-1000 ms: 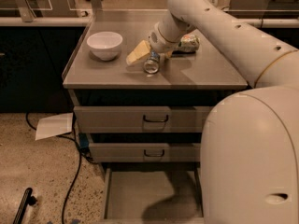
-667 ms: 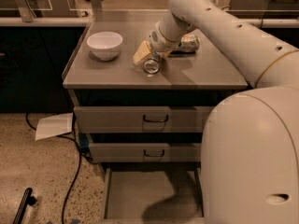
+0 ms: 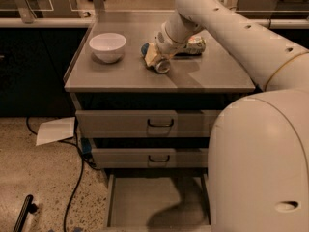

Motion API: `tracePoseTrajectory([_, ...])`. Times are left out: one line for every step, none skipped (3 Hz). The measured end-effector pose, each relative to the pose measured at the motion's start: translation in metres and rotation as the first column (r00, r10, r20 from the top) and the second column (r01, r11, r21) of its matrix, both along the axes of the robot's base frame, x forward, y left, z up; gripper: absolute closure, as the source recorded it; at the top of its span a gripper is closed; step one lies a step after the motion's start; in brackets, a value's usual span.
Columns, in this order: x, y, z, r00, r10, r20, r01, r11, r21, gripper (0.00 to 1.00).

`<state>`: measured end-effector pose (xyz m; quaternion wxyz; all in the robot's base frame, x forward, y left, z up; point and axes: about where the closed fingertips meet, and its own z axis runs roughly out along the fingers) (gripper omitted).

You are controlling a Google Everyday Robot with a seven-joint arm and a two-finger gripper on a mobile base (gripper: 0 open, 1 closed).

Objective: Place redbull can into bottom drawer

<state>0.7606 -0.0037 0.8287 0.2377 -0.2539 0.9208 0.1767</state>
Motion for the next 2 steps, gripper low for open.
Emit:
tracePoseTrajectory([0.0,0.0,0.0,1.0,0.0,0.0,0.0,1.0,0.0,1.0])
tracePoseTrajectory([0.0,0.0,0.0042,1.0,0.0,0.0,0.0,1.0,0.0,1.0])
